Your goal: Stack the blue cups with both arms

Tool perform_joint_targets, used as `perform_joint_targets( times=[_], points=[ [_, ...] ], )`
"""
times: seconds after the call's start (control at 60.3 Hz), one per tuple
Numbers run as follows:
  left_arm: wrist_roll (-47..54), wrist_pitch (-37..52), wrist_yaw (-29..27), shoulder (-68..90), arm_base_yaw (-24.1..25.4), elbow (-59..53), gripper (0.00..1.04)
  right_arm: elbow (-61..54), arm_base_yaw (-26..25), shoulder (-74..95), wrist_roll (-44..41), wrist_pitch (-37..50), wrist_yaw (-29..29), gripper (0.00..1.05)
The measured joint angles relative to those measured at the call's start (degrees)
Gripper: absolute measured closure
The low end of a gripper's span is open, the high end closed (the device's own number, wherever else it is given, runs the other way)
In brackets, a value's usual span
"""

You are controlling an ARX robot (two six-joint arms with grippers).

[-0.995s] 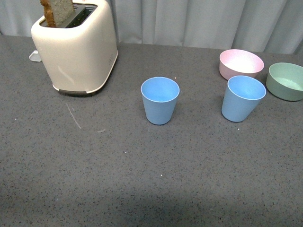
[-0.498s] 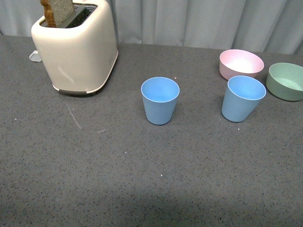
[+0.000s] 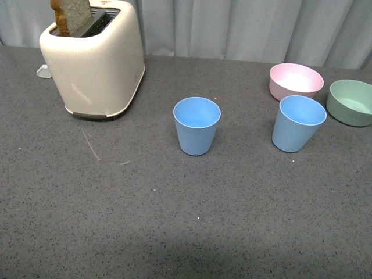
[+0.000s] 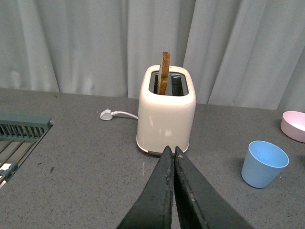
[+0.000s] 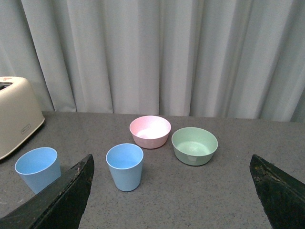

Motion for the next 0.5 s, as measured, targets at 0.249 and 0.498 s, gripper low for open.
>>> perform_joint_targets(
  times=[0.249, 0.498],
  points=[
    [0.0, 0.0, 0.0, -0.1, 0.0, 0.0, 0.56, 0.5, 0.2, 0.9, -2.8, -1.8, 1.3, 0.1],
    [0.0, 0.0, 0.0, -0.1, 0.0, 0.0, 0.1, 4.9, -0.4, 28.9, -13.4, 13.2, -1.1, 0.1]
  ],
)
